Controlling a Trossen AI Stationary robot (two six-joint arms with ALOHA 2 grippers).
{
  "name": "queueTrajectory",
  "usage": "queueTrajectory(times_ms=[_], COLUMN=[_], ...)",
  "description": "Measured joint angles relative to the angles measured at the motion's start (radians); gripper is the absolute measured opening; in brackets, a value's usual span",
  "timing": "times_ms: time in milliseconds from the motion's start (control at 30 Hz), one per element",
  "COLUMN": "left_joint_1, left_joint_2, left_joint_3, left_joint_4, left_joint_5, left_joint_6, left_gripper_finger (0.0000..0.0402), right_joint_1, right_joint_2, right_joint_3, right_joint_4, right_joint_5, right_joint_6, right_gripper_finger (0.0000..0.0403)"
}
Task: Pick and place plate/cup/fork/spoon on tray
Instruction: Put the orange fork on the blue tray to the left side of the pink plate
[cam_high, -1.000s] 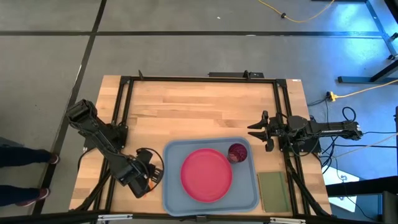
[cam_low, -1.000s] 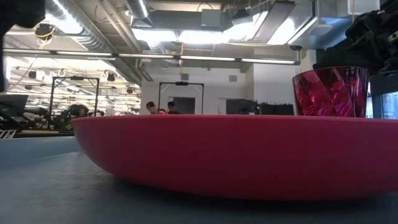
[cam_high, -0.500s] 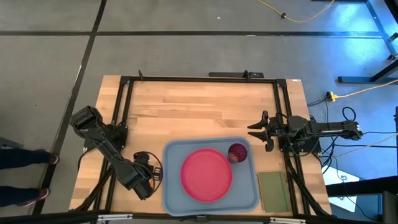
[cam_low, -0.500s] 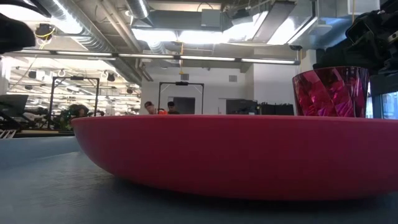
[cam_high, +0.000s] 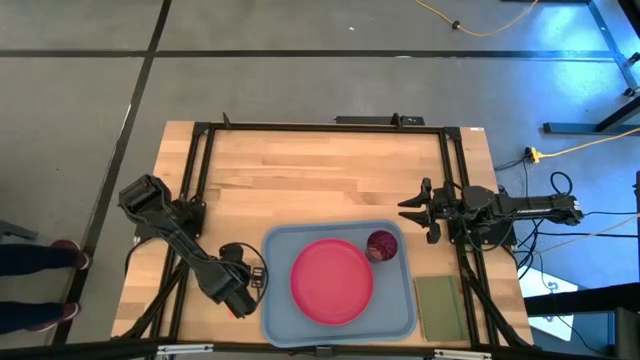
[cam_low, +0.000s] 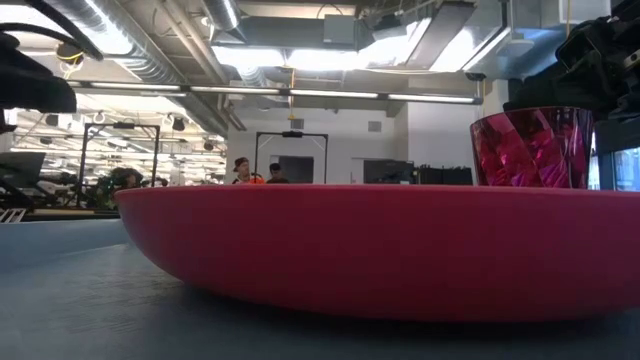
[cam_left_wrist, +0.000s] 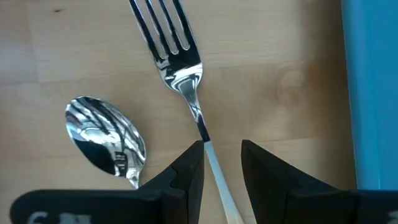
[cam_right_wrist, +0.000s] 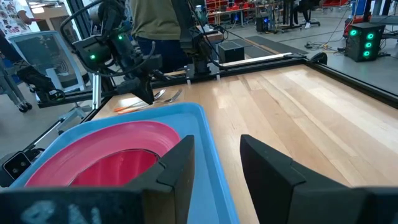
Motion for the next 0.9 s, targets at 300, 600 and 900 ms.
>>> queueTrajectory(times_ms=[300,600,900], left_joint_1=[0.0,0.001,0.019], left_joint_2=[0.013,0.049,0.049], left_joint_3=[0.0,0.002,0.002], left_joint_4=[-0.008,0.008,0.02], left_joint_5=[0.075,0.05,0.051], left_joint_6=[0.0,0.006,0.066], left_gripper_finger=[0.0099,0.0099,0.007], right_joint_1=[0.0,0.0,0.0], right_joint_2=[0.0,0.0,0.0], right_joint_3=[0.0,0.0,0.0], right_joint_4=[0.0,0.0,0.0], right_joint_5=[0.0,0.0,0.0], right_joint_6=[0.0,0.0,0.0], right_gripper_finger=[0.0134,0.0134,0.0134])
